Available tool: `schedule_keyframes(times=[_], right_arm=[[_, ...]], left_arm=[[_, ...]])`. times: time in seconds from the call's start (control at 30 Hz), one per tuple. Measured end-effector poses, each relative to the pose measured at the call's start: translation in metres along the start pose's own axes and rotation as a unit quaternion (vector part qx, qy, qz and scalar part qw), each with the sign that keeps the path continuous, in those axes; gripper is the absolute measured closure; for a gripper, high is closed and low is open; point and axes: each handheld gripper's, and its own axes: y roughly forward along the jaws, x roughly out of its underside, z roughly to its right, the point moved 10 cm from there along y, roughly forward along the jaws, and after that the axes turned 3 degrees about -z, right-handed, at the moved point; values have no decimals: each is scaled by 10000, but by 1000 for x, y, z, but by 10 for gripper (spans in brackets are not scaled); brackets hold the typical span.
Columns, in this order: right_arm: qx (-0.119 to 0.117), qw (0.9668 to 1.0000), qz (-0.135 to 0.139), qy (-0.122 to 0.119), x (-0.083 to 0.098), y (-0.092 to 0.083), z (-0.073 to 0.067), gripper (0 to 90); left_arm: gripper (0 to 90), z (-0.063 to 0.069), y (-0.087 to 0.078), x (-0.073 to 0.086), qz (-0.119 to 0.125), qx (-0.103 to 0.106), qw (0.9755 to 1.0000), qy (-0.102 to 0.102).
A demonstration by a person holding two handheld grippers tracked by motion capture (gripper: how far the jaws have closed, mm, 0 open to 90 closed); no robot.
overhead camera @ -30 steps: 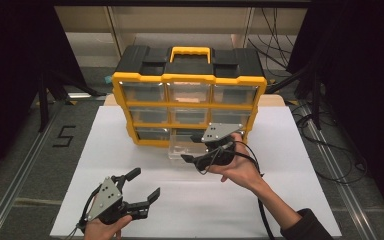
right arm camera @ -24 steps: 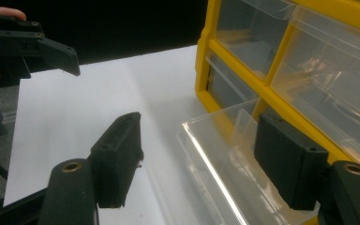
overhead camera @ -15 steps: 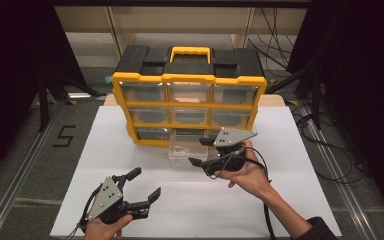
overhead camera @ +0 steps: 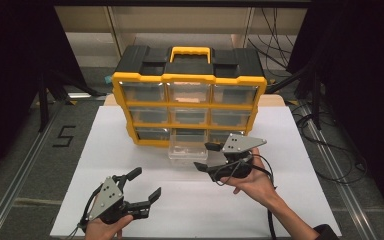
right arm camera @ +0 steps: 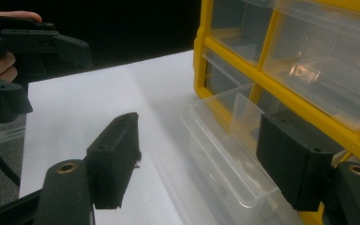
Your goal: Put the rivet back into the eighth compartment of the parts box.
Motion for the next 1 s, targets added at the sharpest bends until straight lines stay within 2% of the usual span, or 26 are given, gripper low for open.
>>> schedule_keyframes(times=[0.27, 0.33, 0.4, 0.47, 0.63, 1.0], right_arm=[[30, 9999, 109, 62, 8, -11, 2, 313], [113, 9998, 170, 89, 10, -13, 3, 313], [51, 9997, 196, 158, 12, -16, 1, 313], [113, 9996, 225, 141, 14, -18, 3, 313], [101, 9993, 300, 201, 18, -24, 1, 312], [162, 9986, 354, 346, 29, -34, 1, 276]], left_arm=[[166, 0, 1, 0, 1, -3, 10000, 43], [167, 0, 1, 0, 0, -1, 10000, 51], [167, 0, 1, 0, 0, -2, 10000, 44], [167, 0, 1, 0, -2, -3, 10000, 37], [167, 1, 1, 0, -4, -4, 10000, 19], [167, 1, 1, 0, -17, -8, 10000, 18]])
